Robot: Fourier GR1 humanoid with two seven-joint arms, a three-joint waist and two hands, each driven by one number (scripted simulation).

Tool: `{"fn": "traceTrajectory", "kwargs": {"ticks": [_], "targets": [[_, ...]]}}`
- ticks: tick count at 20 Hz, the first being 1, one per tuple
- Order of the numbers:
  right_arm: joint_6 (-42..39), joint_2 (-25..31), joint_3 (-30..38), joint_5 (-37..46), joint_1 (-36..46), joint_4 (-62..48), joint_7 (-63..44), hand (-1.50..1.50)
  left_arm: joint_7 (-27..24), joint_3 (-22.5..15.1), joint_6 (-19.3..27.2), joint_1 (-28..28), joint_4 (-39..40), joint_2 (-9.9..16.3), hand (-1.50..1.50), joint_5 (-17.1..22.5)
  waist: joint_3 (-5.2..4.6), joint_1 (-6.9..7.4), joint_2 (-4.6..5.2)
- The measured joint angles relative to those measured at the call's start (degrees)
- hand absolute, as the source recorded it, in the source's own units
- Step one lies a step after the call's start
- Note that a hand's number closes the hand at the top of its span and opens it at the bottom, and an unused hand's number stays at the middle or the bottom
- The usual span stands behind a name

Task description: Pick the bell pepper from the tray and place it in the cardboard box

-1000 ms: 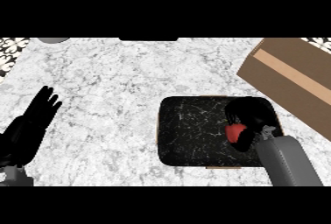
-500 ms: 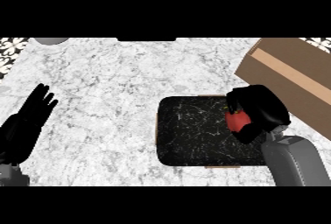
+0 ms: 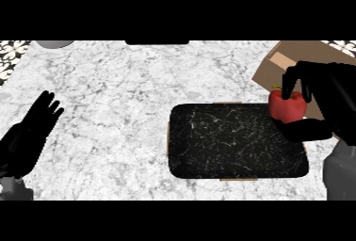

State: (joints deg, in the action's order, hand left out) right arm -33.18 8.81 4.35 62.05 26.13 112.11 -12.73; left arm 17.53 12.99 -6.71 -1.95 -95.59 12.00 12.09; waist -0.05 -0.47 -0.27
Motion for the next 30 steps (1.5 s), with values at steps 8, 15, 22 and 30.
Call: {"fn": "traceTrajectory", "kwargs": {"ticks": [8,15,22,30], "targets": [[1.57,5.37,10.22,-2.00,7.37,-5.04,-2.94,1.50,-0.76,-0.57,0.31,-0.28,0.28,-0.61,0.00,-1.20,0.03,0.58,0.25],[6.32,13.56,14.07,-2.77,11.59,-19.12,2.99,1.50,-0.81,-0.36,0.13,-0.95,0.76,-0.67,0.00,-1.13,0.03,0.92,0.34],[15.84,17.82,15.39,-3.59,13.42,-33.98,11.85,1.50,-0.60,-0.50,-0.18,-1.03,0.59,-0.87,0.00,-1.17,0.05,1.03,0.40],[23.93,18.55,15.31,-4.22,13.00,-48.36,19.16,1.50,-1.19,-0.20,-0.79,-0.75,1.25,-1.08,0.00,-0.81,0.07,1.09,0.43]]}}
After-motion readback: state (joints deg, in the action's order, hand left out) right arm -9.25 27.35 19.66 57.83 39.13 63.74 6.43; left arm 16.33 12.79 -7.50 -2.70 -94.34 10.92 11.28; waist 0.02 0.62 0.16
